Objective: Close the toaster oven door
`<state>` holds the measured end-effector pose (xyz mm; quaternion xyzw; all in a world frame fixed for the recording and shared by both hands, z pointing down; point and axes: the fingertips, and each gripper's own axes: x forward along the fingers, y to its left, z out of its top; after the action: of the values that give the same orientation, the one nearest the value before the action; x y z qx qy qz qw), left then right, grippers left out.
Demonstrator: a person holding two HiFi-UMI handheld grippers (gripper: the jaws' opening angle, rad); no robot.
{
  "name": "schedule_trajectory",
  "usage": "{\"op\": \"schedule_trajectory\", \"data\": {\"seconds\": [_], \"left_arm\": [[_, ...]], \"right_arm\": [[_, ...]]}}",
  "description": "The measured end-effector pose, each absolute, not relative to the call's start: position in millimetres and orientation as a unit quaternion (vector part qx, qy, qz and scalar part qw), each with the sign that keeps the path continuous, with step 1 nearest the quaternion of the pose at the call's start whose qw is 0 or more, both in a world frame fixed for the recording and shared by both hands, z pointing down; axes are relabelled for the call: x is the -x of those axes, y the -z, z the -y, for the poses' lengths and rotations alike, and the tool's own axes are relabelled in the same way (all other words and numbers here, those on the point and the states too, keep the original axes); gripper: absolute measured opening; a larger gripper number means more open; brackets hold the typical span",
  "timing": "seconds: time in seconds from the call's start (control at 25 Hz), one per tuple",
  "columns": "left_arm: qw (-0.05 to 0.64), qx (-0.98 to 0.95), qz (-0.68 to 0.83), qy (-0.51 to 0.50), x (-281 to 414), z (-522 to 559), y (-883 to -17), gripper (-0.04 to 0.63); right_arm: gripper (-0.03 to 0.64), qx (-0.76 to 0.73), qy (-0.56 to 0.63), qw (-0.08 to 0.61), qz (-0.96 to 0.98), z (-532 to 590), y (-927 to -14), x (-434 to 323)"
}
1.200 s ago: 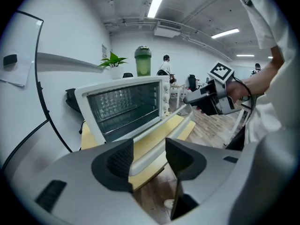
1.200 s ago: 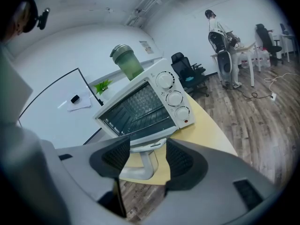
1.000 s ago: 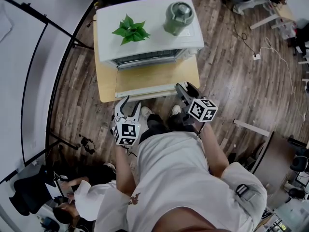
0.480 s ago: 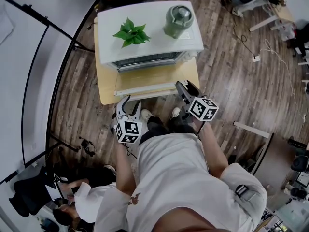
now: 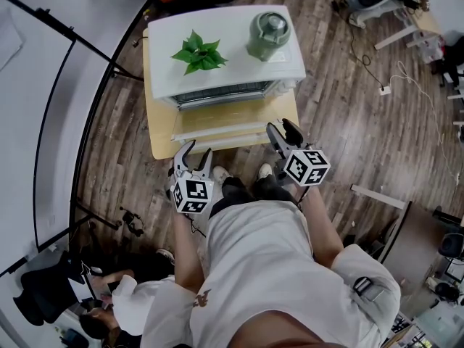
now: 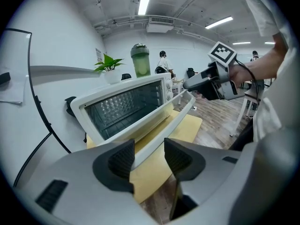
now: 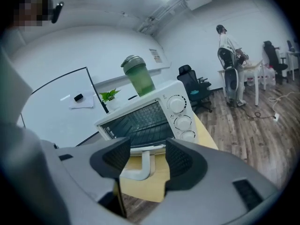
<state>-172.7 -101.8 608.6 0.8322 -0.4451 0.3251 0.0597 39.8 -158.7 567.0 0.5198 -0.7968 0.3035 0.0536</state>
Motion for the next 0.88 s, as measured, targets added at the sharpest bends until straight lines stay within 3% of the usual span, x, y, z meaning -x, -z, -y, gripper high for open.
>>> {"op": "schedule_trajectory", "data": {"seconds": [0.24, 0.88], "left_arm": [[0.061, -0.833, 0.447, -0.322, 174, 108, -602, 0.193], [0.065, -0.832, 0.453, -0.313, 176, 121, -590, 0.198]], "right_arm": [[0.276, -0.501, -0.219, 0.104, 0.831, 153, -550, -30], [0.275, -0.410, -0.067, 0.206, 0.886, 135, -542, 17]]}}
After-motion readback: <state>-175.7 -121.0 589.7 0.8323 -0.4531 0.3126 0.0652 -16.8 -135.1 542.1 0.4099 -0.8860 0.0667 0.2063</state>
